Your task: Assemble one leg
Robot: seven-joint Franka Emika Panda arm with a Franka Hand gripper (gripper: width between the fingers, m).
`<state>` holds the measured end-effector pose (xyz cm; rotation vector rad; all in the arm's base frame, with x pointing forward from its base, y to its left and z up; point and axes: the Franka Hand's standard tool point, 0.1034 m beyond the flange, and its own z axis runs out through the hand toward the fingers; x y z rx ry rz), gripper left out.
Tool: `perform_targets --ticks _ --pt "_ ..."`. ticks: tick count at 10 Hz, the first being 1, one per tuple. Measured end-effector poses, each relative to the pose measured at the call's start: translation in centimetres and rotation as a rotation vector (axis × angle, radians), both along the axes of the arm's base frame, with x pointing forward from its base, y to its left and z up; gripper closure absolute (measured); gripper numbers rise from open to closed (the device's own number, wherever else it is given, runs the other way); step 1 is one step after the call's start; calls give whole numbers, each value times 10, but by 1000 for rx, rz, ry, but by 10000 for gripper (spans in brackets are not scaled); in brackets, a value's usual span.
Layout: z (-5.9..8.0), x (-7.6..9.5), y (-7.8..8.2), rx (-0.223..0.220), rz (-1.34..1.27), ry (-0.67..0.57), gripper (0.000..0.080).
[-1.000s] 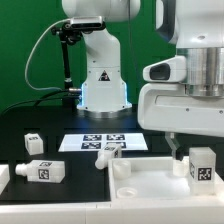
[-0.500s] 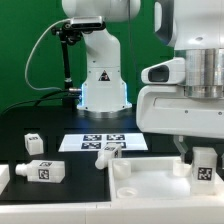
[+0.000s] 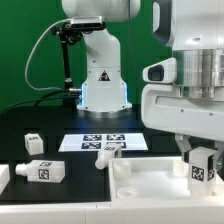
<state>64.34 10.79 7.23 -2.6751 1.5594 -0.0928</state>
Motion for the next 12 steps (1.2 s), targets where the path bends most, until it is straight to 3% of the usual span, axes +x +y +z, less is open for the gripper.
perform_targets --ticks 3,5,8,12 --pt "0 -2 -2 100 -484 30 514" --pt "0 -2 -1 136 -698 49 514" --pt "0 -2 -2 151 -865 60 514" --pt "-1 -3 -2 133 -892 54 514"
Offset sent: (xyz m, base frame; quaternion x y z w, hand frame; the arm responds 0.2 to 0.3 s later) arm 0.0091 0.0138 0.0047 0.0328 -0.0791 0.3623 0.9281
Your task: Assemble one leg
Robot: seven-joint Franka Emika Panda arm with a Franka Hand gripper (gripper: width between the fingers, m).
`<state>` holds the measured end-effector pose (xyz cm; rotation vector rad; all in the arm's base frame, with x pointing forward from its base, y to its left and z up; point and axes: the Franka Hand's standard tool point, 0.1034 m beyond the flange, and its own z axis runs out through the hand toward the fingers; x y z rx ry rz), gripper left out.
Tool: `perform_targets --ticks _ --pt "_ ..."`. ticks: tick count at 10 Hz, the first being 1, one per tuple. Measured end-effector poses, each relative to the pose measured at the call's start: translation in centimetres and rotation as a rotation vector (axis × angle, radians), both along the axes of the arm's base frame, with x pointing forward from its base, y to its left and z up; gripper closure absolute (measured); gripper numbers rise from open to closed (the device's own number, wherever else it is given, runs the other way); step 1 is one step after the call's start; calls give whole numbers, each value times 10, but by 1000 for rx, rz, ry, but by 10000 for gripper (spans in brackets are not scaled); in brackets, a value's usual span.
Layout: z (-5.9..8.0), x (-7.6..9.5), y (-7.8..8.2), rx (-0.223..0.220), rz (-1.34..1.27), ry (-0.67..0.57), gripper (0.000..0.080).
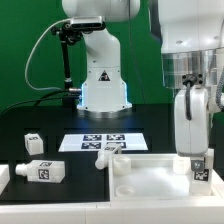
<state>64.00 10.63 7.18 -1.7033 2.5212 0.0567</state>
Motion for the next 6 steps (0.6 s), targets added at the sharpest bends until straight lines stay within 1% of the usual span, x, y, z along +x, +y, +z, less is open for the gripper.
perform_targets --ticks 1,2,3,4,5,6 --pt "2 1 1 -2 16 -2 424" --pt "13 3 7 8 42 -12 286" --pt "33 8 11 22 57 -35 193" --pt "47 12 13 30 58 -57 159" --pt "50 14 14 32 58 -63 159" --pt "46 13 13 30 58 -58 152"
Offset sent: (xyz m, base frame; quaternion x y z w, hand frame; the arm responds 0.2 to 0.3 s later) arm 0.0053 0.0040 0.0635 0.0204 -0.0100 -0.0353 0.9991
